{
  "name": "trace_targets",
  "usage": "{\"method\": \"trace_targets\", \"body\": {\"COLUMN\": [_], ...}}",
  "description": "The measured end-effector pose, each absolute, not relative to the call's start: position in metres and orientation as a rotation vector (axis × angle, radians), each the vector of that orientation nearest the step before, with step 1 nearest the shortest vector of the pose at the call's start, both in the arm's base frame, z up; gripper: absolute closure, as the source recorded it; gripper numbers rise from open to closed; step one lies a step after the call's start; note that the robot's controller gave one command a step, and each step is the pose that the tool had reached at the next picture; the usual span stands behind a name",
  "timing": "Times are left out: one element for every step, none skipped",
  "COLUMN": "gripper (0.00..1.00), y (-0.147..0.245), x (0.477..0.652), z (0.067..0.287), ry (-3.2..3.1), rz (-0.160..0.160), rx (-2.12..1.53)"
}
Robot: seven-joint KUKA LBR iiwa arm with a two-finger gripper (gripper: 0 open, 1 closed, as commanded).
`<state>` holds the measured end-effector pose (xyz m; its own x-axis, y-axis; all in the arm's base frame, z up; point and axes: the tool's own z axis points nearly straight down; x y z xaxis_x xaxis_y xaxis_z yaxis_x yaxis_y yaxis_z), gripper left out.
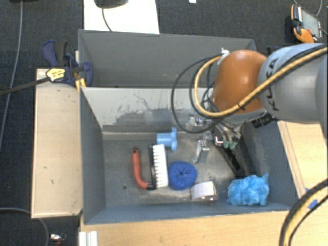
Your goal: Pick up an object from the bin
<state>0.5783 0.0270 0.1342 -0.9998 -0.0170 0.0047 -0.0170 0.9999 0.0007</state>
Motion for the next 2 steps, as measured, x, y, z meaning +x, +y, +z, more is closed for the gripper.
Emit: {"method": "trace_targets", "body": {"gripper": [0.00, 0.00], "y": [0.027, 0.056], "x": [0.580, 0.542], "z": [0.139, 0.071], "ry": [-3.145, -3.139], "rz": [-0.001, -0.002], "rx": [0.025, 0.201]}}
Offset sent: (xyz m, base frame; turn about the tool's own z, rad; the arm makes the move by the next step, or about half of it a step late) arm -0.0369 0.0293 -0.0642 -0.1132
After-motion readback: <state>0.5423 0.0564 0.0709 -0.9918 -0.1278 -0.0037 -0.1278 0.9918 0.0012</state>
